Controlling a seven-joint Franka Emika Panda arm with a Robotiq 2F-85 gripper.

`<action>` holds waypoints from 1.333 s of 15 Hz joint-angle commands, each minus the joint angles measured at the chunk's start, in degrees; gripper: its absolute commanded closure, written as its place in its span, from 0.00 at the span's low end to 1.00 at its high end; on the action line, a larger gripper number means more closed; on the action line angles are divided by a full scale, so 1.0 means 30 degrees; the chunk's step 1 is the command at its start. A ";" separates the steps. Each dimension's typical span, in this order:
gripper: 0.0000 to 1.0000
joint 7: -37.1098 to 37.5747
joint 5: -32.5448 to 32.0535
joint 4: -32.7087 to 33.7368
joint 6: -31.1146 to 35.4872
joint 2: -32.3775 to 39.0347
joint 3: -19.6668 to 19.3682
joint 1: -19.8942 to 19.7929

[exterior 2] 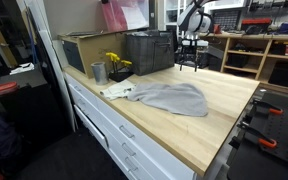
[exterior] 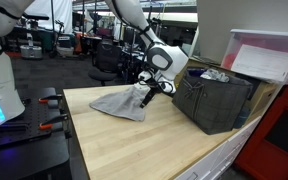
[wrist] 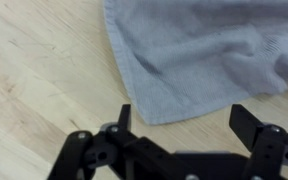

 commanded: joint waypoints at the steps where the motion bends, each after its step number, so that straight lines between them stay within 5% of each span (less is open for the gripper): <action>1: 0.00 -0.1604 -0.0485 -0.3256 0.1494 -0.1035 -0.0001 0.0142; 8: 0.00 -0.2382 -0.0254 -0.5026 0.3182 -0.0622 0.0488 0.0283; 10: 0.28 -0.2348 -0.0228 -0.5272 0.3741 -0.0587 0.0587 0.0418; 20: 0.99 -0.1973 -0.0722 -0.7340 0.6158 -0.1815 0.0195 0.0636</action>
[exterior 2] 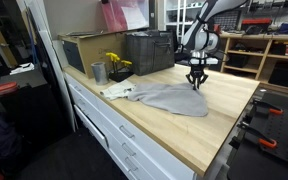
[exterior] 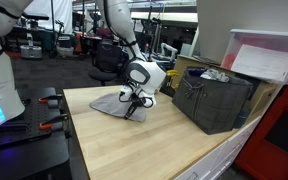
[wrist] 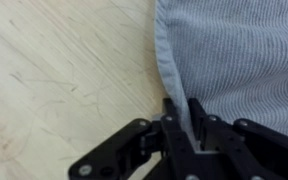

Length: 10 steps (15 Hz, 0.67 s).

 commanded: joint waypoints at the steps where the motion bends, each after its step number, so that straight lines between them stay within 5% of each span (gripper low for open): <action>1: 1.00 0.0123 -0.0592 -0.1995 0.1116 -0.1904 -0.0553 0.0365; 4: 0.99 0.0290 -0.2055 -0.2745 0.1197 -0.3185 -0.1274 0.0804; 10: 0.99 -0.0177 -0.9059 -0.1964 0.0294 -0.4977 -0.3059 0.2151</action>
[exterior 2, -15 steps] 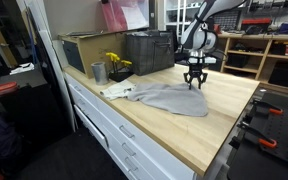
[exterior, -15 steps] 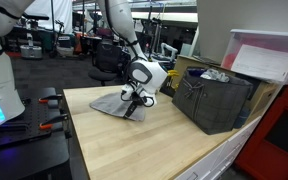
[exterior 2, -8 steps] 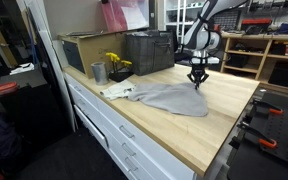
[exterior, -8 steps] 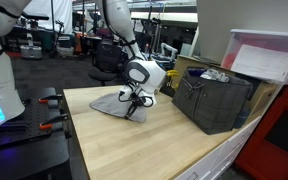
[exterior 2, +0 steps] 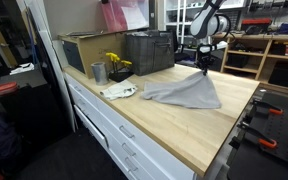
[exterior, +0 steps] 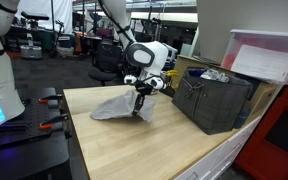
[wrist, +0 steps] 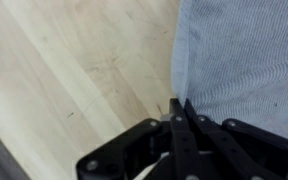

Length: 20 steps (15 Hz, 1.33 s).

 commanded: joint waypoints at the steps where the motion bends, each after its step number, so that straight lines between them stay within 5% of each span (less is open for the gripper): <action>1: 0.99 -0.0300 -0.3661 0.0268 -0.0661 -0.1344 -0.0779 0.0821; 6: 0.99 0.1134 -0.9761 0.0775 0.0226 -0.1893 -0.1541 0.2083; 7: 0.71 0.1888 -1.1147 0.0738 0.0516 -0.2002 -0.1794 0.2411; 9: 0.65 0.3843 -1.4054 0.0393 0.1301 -0.2371 -0.2296 0.3109; 12: 0.42 0.6731 -1.6929 -0.0008 0.1457 -0.3049 -0.2105 0.3386; 14: 0.28 0.6940 -1.6637 -0.0404 0.1112 -0.3748 -0.1268 0.2973; 17: 0.04 0.4594 -1.2743 -0.1318 0.1256 -0.4789 0.0429 0.2119; 20: 0.00 0.2006 -0.8537 -0.2257 0.1429 -0.5493 0.1811 0.2021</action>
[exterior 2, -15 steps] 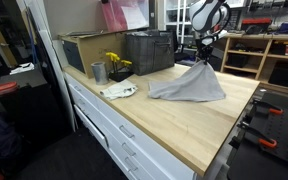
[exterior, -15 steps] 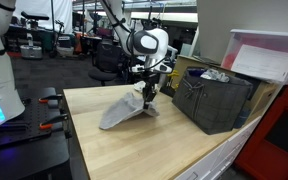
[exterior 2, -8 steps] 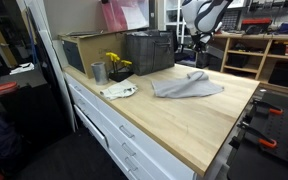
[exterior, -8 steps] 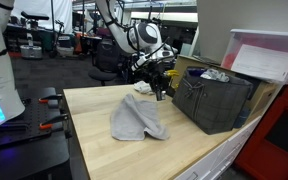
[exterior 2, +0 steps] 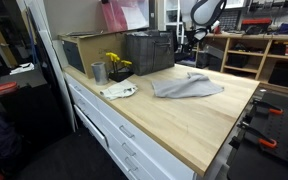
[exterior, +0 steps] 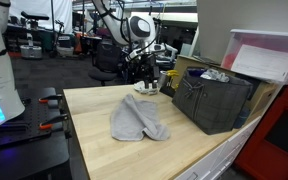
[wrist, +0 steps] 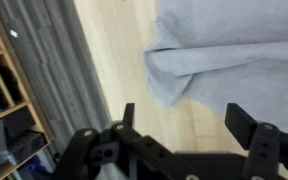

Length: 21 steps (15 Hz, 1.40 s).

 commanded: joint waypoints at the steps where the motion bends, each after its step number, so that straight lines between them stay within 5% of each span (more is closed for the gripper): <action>1: 0.00 -0.3028 0.4337 -0.1754 0.0252 -0.1517 0.1657 -0.0290; 6: 0.00 -0.4634 0.8100 -0.1924 0.0251 -0.0235 0.3126 0.0189; 21: 0.00 -0.5446 1.1417 0.3017 -0.1082 0.7488 0.3933 0.0200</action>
